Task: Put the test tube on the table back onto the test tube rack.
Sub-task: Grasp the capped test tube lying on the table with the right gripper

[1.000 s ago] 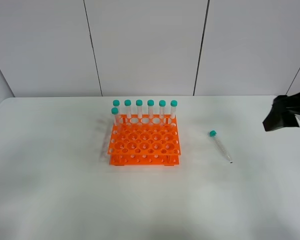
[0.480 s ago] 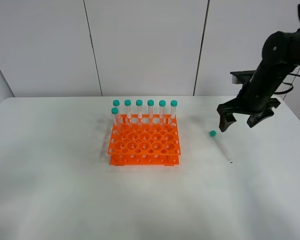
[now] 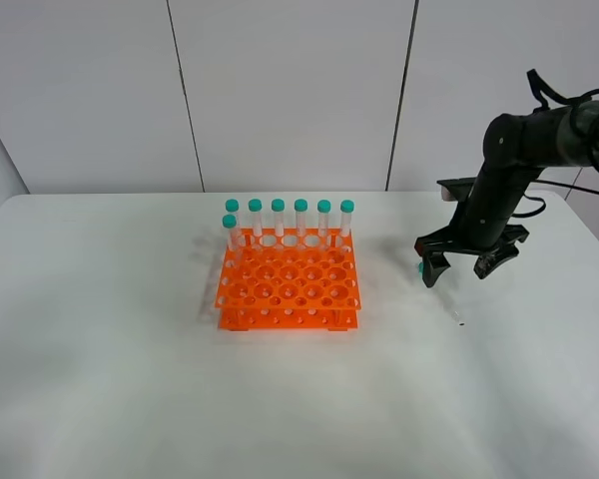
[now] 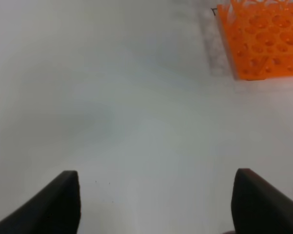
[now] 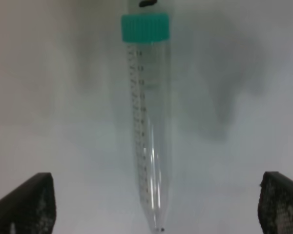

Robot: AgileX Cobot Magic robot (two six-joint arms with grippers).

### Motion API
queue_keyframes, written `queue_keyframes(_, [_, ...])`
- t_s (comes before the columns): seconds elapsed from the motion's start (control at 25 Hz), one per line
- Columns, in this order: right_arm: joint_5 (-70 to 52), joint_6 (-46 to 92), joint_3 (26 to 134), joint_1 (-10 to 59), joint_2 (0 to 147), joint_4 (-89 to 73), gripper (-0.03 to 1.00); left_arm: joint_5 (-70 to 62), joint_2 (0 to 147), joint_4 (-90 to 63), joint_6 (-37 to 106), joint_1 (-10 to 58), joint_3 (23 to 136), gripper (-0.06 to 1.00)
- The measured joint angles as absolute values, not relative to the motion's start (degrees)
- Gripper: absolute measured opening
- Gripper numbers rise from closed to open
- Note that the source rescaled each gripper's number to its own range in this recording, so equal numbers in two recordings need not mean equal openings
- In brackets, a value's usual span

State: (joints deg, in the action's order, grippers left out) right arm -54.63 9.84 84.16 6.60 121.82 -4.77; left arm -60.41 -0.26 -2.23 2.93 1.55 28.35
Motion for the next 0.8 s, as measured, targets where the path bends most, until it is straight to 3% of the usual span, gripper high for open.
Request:
queue_keyframes(0.56, [-51.85,9.44,84.16,6.6,126.51,-4.6,0.92,-60.41,-0.26,-2.23,2.93,1.55,28.35,1.0])
queue_keyframes(0.68, [-51.85,9.44,84.16,6.6,126.52,-4.6,0.83,-60.41,-0.26,-2.23,2.93,1.55,28.35,1.0])
queue_keyframes(0.8, [-51.96,9.39,84.16,6.6,126.52,-4.6,0.61,-60.41,-0.26,-2.23,2.93,1.55,28.35,1.0])
